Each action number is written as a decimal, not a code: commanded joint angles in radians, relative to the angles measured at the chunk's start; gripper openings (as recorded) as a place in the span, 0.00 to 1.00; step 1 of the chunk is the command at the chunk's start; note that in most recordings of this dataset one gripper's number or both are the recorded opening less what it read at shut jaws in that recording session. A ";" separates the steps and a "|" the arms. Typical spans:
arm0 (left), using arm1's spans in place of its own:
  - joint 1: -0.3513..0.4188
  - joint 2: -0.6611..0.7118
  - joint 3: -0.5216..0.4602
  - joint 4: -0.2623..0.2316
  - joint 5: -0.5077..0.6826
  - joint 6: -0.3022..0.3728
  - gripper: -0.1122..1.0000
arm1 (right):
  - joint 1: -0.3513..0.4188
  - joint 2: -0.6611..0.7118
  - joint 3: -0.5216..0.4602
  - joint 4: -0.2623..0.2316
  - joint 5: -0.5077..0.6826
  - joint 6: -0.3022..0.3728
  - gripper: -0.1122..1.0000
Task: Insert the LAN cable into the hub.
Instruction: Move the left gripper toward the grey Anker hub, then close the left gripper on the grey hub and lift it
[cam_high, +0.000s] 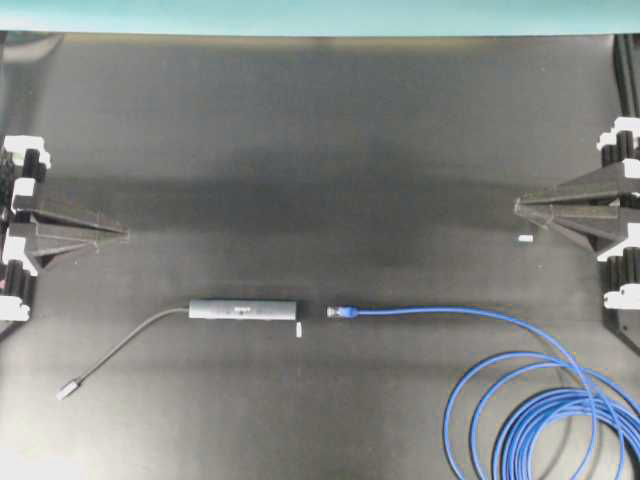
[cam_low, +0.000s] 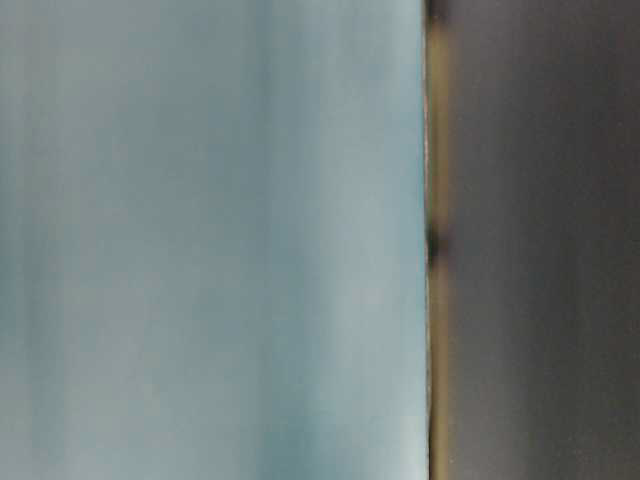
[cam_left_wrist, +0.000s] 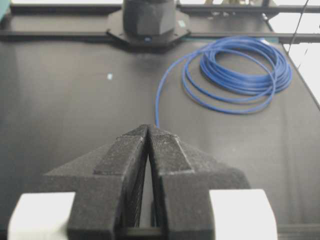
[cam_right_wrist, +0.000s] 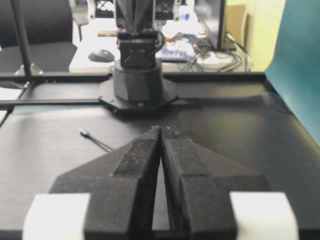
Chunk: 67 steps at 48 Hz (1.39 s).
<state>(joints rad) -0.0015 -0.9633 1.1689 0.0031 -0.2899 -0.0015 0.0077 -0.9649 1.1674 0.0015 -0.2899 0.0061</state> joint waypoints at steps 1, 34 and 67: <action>-0.006 0.071 -0.026 0.040 0.011 -0.025 0.15 | -0.011 0.020 -0.009 0.009 0.000 0.002 0.13; -0.003 0.405 0.012 0.040 -0.322 -0.101 0.26 | 0.017 0.322 -0.146 0.046 0.339 0.130 0.13; -0.017 0.798 0.103 0.040 -0.732 -0.204 0.79 | 0.017 0.413 -0.198 0.044 0.351 0.161 0.81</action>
<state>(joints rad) -0.0245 -0.2040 1.2747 0.0414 -0.9526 -0.2086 0.0230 -0.5522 0.9833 0.0460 0.0660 0.1519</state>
